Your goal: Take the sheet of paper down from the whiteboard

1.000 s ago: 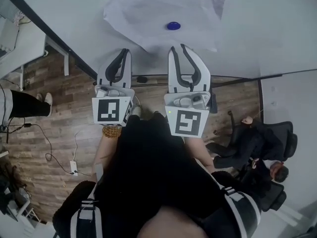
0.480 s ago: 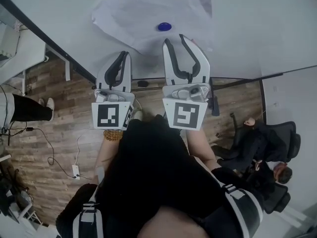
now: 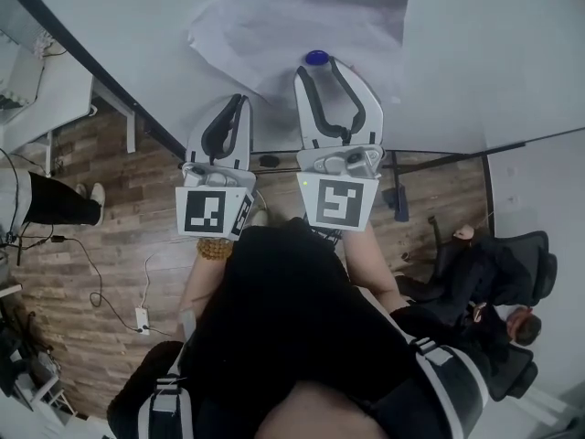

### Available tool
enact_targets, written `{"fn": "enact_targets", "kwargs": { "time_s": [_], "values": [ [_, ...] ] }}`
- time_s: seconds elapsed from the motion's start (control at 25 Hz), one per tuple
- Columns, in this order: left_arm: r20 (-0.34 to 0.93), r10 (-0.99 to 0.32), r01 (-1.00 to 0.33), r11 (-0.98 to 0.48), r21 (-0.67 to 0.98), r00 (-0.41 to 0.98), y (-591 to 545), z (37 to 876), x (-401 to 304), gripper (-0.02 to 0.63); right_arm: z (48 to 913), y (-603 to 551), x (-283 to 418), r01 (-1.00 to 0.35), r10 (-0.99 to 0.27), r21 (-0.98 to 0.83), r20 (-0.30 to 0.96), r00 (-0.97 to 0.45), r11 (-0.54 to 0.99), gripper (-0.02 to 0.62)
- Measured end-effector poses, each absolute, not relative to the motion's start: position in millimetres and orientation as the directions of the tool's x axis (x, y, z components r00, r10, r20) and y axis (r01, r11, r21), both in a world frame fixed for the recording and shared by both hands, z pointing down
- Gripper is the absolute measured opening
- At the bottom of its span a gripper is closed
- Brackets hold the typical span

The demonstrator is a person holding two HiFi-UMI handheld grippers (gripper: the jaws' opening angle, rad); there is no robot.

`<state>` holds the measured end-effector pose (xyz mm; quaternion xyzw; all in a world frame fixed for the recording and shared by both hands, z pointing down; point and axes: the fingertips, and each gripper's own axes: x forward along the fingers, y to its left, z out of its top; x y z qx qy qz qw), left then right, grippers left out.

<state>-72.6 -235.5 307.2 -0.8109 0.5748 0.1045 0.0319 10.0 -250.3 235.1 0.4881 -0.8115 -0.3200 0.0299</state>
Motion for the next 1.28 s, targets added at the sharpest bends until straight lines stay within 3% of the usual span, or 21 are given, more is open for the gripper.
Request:
{"fn": "enact_targets", "kwargs": {
  "time_s": [1.28],
  "values": [
    [-0.257,-0.87,-0.883,-0.457,0.104,0.42,-249,295,-65,0.04,236,-264,9,-0.786,-0.841,0.563,-0.271,-0.469,0.257,0.113]
  ]
}}
